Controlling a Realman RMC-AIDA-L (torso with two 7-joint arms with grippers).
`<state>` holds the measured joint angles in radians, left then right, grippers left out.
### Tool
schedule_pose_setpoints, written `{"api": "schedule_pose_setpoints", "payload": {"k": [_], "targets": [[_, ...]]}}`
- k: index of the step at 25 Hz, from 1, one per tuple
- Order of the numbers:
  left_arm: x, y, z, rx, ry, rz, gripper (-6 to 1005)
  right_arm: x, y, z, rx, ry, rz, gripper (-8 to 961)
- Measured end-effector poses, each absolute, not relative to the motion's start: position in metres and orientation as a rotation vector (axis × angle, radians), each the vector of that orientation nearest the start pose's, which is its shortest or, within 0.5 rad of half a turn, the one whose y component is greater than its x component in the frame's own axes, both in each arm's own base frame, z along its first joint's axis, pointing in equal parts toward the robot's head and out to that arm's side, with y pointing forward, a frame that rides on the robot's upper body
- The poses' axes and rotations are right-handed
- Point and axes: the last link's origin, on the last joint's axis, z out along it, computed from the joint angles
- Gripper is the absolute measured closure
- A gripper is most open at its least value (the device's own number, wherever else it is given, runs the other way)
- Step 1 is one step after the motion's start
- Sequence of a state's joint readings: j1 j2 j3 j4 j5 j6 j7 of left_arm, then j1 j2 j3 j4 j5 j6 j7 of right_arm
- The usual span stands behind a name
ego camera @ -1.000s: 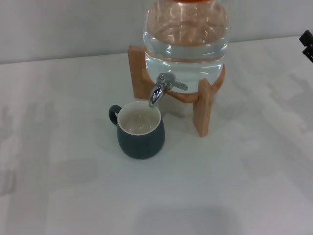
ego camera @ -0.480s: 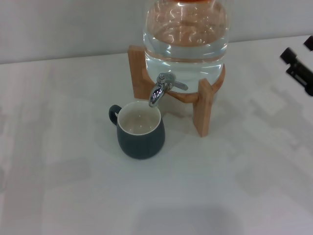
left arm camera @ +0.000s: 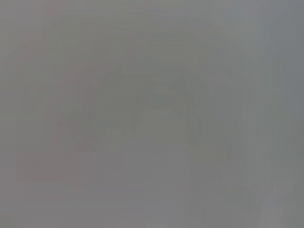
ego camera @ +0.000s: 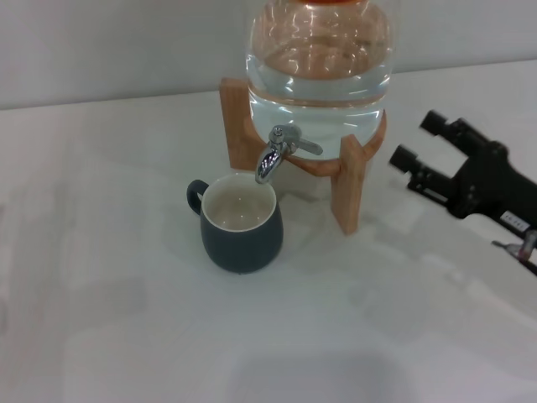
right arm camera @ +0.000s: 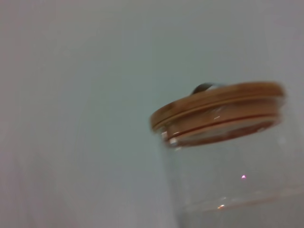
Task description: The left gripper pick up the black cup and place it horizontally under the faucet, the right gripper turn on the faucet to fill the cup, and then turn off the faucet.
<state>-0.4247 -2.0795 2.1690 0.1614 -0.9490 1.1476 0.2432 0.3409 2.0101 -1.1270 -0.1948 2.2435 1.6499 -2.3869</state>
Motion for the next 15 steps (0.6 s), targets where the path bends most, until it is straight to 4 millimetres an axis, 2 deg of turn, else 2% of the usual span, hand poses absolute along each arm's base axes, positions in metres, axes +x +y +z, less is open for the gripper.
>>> {"api": "schedule_pose_setpoints", "payload": {"k": [8, 15], "targets": [[-0.353, 0.326, 0.008, -1.458, -0.362, -0.371, 114, 0.281, 0.278, 0.001, -2.177, 0.429, 1.284, 113], [-0.352, 0.327, 0.006, -1.468, -0.367, -0.372, 114, 0.265, 0.291, -0.011, -2.247, 0.426, 1.298, 113]]}}
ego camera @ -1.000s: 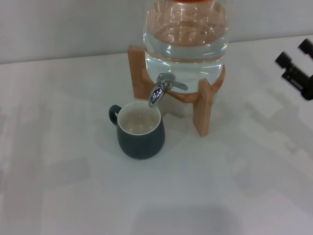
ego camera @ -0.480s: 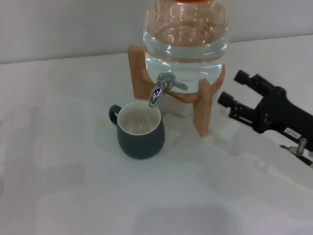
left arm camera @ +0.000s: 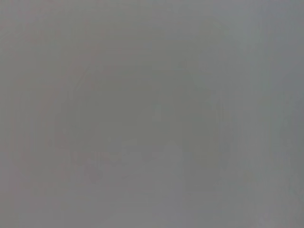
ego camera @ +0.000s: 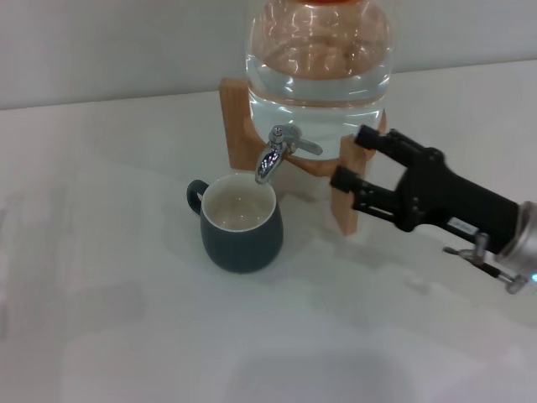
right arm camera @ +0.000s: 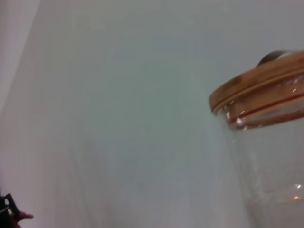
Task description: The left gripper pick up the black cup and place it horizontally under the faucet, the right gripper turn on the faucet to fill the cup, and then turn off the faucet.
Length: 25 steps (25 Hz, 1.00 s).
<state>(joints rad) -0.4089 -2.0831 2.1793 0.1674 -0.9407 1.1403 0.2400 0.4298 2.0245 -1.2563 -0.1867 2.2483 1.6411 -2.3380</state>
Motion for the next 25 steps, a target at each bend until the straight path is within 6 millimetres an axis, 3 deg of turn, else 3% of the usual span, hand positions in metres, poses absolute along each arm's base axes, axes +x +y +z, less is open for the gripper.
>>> {"api": "schedule_pose_setpoints", "payload": {"k": [6, 25], "targets": [[-0.350, 0.327, 0.004, -1.481, -0.357, -0.372, 114, 0.256, 0.302, -0.021, -2.300, 0.420, 1.265, 113], [-0.349, 0.331, 0.004, -1.490, -0.361, -0.366, 114, 0.251, 0.311, -0.026, -2.336, 0.476, 1.247, 113]]}}
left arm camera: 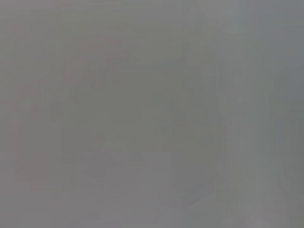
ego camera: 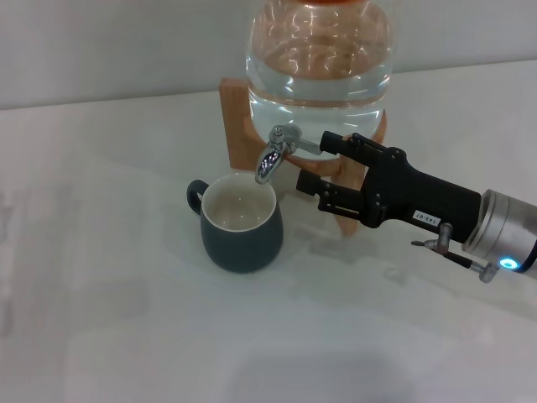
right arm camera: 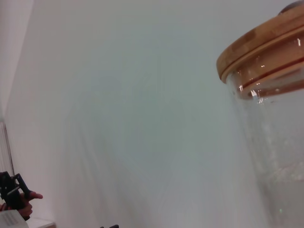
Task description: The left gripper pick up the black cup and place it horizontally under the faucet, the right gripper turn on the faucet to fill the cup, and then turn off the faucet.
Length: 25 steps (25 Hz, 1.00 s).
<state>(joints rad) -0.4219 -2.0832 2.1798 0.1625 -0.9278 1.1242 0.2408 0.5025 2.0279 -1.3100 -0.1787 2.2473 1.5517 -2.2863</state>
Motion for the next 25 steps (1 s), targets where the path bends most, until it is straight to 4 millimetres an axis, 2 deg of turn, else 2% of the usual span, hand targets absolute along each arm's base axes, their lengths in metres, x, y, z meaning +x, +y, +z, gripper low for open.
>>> {"api": "schedule_pose_setpoints", "payload": {"k": [25], "targets": [[-0.3500, 0.3320, -0.0002, -1.514, -0.368, -0.350, 114, 0.2432, 0.3040, -0.0343, -2.435, 0.471, 1.264, 113]]}}
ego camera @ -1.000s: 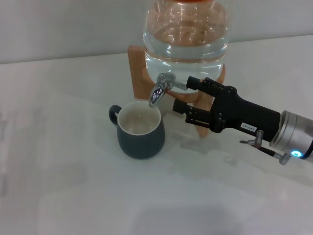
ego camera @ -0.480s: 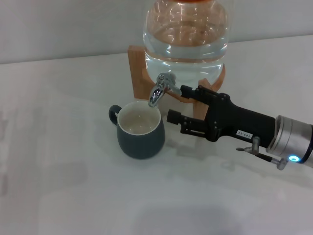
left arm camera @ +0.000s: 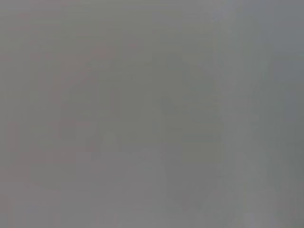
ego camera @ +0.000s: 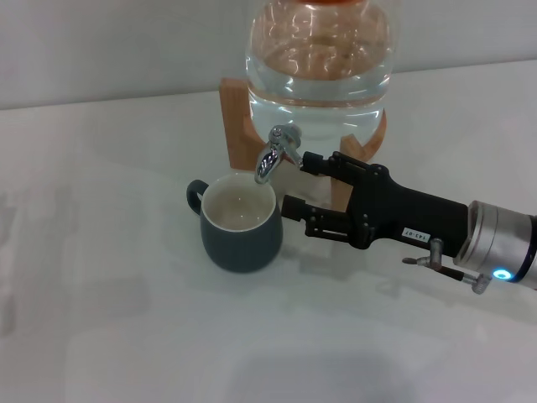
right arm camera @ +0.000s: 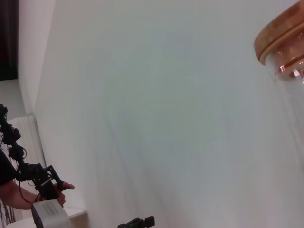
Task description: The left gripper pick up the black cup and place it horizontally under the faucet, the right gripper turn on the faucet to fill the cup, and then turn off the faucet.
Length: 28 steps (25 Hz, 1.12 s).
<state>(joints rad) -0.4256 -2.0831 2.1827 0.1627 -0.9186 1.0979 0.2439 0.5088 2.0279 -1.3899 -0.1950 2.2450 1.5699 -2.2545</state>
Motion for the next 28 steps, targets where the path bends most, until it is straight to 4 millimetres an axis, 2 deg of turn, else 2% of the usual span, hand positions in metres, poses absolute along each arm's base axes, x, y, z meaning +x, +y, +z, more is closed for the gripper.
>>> {"api": "schedule_pose_setpoints", "payload": {"k": [20, 28], "targets": [[-0.349, 0.334, 0.000, -1.516, -0.363, -0.353, 114, 0.238, 0.304, -0.034, -2.451, 0.458, 1.289, 113], [-0.350, 0.333, 0.001, -1.515, -0.363, -0.347, 114, 0.246, 0.303, -0.023, -2.377, 0.436, 1.292, 113]]}}
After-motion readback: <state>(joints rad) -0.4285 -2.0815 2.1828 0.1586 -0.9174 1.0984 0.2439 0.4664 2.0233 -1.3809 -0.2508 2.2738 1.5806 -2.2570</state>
